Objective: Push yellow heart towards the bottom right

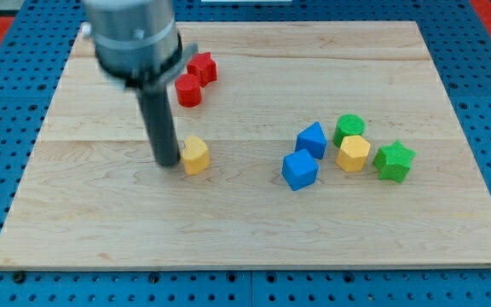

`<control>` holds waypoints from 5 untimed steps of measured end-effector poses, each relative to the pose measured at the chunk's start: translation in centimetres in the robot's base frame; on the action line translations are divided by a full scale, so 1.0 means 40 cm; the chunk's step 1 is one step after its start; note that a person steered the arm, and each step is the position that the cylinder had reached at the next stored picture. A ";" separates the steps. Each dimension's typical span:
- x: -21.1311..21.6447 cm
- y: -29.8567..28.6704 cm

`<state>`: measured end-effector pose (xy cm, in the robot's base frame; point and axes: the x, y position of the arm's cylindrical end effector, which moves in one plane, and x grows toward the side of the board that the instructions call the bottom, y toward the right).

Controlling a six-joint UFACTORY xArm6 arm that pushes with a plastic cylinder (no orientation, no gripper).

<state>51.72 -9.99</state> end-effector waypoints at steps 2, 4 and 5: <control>0.102 -0.065; -0.081 -0.089; -0.079 0.053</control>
<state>48.55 -7.88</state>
